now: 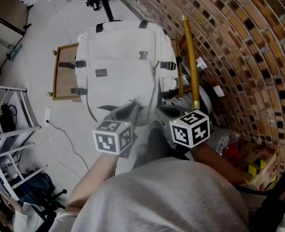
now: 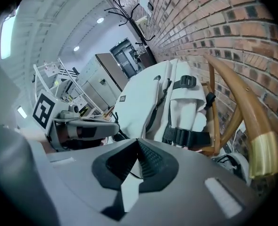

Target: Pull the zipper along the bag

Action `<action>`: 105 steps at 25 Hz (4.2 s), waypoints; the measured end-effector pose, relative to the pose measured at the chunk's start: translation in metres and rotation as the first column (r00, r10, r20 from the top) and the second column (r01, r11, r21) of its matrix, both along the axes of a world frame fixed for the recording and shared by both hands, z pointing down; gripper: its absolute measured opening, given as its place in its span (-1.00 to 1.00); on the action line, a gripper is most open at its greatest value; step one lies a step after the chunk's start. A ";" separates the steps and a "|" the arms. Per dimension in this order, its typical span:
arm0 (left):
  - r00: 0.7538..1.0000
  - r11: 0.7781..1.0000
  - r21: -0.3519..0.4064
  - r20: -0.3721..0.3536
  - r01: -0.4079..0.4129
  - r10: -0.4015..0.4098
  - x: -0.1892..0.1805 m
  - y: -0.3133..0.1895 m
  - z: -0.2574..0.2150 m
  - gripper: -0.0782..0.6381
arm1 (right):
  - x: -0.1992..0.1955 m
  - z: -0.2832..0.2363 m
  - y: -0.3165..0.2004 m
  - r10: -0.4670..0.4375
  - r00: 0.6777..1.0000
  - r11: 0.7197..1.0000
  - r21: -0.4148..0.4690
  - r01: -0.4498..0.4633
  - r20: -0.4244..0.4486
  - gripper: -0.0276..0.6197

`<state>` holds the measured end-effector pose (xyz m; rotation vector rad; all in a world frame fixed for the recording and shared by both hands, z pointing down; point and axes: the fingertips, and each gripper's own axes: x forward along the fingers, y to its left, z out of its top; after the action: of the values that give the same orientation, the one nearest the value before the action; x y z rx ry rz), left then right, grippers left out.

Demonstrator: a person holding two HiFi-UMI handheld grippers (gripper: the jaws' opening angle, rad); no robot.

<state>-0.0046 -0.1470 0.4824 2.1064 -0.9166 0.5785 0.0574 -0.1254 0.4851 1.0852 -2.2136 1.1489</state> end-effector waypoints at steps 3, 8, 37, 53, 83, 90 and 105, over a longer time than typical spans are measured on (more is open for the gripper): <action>1.000 1.000 -0.018 -0.008 0.004 -0.004 -0.003 0.001 0.001 -0.70 | -0.005 0.005 -0.012 0.000 1.000 1.000 -0.006 0.000 0.012 -0.68; 1.000 0.999 -0.033 -0.022 0.010 -0.011 -0.009 0.002 0.001 -0.70 | -0.014 0.015 -0.023 0.006 1.000 1.000 -0.031 -0.005 0.027 -0.57; 0.997 0.996 -0.053 0.016 0.075 -0.075 -0.025 0.006 0.015 -0.73 | -0.021 0.021 -0.029 -0.009 0.999 0.999 -0.038 0.007 -0.044 -0.86; 0.985 0.984 -0.058 0.041 0.171 -0.168 -0.064 0.003 0.019 -0.73 | -0.014 0.024 -0.030 0.005 0.996 1.000 -0.027 -0.008 -0.088 -0.86; 0.944 0.942 -0.073 0.063 0.328 -0.324 -0.129 0.001 0.028 -0.72 | -0.014 0.025 -0.033 0.003 0.989 1.000 -0.020 -0.006 -0.145 -0.86; 0.935 0.935 -0.057 0.079 0.351 -0.346 -0.135 -0.001 0.028 -0.72 | -0.013 0.026 -0.033 -0.002 0.986 1.000 -0.009 0.000 -0.166 -0.86; 0.900 0.904 -0.047 0.122 0.426 -0.418 -0.169 -0.006 0.033 -0.72 | -0.009 0.027 -0.034 0.006 0.985 1.000 -0.008 -0.007 -0.174 -0.86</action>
<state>-0.1734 -0.1534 0.5159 1.7465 -1.3488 0.4914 0.0482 -0.1594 0.5125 1.1445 -2.0707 1.0235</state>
